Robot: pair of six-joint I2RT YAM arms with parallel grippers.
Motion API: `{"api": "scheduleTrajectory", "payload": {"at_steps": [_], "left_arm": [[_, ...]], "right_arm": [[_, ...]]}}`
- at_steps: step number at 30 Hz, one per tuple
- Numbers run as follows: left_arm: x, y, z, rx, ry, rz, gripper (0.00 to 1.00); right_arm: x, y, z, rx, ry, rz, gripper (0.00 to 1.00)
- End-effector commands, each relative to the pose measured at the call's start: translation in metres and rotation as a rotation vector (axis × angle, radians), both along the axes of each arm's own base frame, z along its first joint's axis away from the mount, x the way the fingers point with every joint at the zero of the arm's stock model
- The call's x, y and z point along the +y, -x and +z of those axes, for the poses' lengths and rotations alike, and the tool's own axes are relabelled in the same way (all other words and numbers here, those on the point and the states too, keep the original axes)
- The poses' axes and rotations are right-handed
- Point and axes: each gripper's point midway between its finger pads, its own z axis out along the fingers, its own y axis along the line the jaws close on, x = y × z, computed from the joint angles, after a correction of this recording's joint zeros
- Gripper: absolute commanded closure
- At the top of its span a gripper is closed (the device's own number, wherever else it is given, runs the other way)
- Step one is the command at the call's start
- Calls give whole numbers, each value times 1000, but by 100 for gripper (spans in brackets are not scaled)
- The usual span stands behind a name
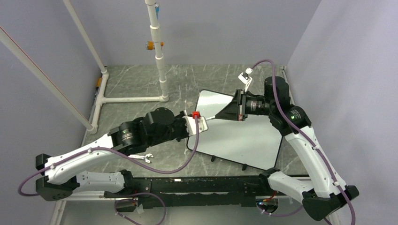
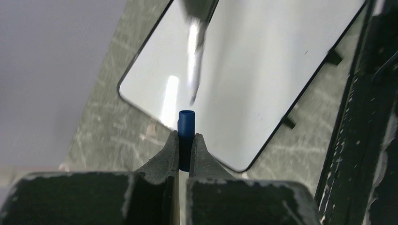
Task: Write a sentence on the whiteboard
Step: Move the whiteboard to the center of the board, then place the pen cap at the center of the board.
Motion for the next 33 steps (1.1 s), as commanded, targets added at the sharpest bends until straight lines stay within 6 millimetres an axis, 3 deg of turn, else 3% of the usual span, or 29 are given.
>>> {"api": "scheduleTrajectory", "payload": {"at_steps": [1,7,13,18,23,33], "left_arm": [[40,-6,-6,5,-29,110,100],[54,-6,-19,15,-53,150,100],[72,-26,-59,114,-84,354,100],[78,-32,-104,295,-41,578,100],[104,-42,-159,472,-64,837,100],[144,-51,-248,740,99,1111,100]], "right_arm": [[-10,10,20,-79,-17,-12,100],[-13,13,23,-89,-8,-25,100],[-27,0,14,-110,77,-150,100],[-42,-5,2,-106,141,-258,100],[-50,-2,-2,-99,143,-312,100],[-62,8,-9,-101,159,-367,100]]}}
